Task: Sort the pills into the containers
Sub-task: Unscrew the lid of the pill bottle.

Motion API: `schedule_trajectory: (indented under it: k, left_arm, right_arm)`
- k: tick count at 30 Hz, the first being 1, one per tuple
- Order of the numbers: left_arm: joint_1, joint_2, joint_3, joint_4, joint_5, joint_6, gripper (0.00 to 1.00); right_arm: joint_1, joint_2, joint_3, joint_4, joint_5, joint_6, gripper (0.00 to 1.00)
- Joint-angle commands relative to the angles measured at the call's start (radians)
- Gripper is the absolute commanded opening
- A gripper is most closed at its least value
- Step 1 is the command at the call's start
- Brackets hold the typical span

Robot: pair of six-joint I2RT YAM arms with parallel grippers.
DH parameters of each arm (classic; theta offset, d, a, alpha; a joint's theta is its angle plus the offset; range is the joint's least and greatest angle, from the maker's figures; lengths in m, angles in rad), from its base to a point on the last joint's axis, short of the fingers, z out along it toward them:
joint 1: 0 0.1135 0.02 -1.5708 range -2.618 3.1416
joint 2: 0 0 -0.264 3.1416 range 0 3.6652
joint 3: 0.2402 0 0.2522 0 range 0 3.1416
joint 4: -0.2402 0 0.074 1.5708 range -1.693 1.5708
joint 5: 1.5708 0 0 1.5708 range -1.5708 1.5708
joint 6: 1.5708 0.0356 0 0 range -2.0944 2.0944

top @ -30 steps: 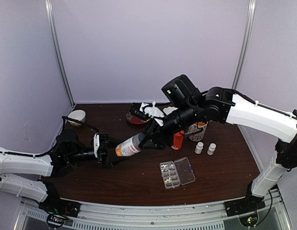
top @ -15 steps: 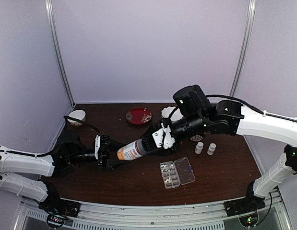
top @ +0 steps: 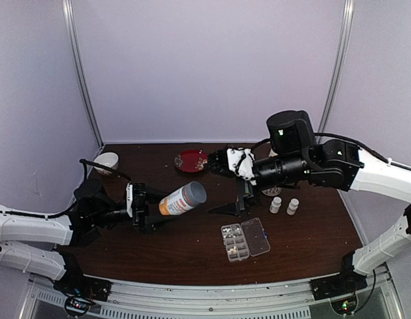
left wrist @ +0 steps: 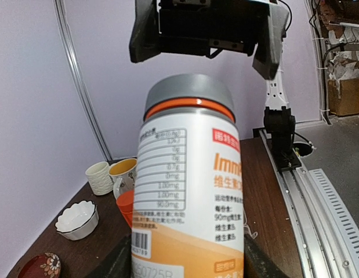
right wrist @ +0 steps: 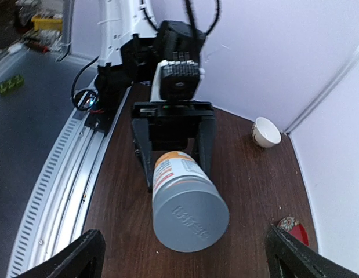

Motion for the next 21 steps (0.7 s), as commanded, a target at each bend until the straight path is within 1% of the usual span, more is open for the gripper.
schedule_trajectory:
  k: [1, 3, 8, 11, 14, 17, 21]
  left_arm:
    - [0.007, -0.024, 0.012, 0.045, -0.013, 0.034, 0.21]
    - [0.007, -0.024, 0.017, 0.04, -0.014, 0.043, 0.21]
    - [0.008, -0.018, 0.037, 0.005, -0.022, 0.072, 0.21]
    - [0.007, -0.016, 0.048, -0.011, -0.024, 0.08, 0.21]
    - [0.007, -0.019, 0.051, -0.008, -0.026, 0.084, 0.21]
    - [0.007, -0.018, 0.054, -0.015, -0.027, 0.089, 0.21]
    - [0.008, -0.015, 0.056, -0.016, -0.027, 0.089, 0.21]
  right_arm:
    - [0.004, 0.0, 0.12, -0.067, 0.209, 0.424, 1.0]
    - [0.0, 0.015, 0.153, -0.119, 0.296, 0.514, 1.0]
    - [-0.002, 0.118, 0.323, -0.328, 0.162, 0.667, 1.0]
    - [-0.002, 0.183, 0.398, -0.421, 0.105, 0.752, 0.96]
    - [-0.002, 0.212, 0.408, -0.433, 0.07, 0.834, 0.9]
    - [-0.003, 0.218, 0.395, -0.407, 0.055, 0.919, 0.89]
    - [0.004, 0.232, 0.391, -0.384, 0.029, 0.961, 0.88]
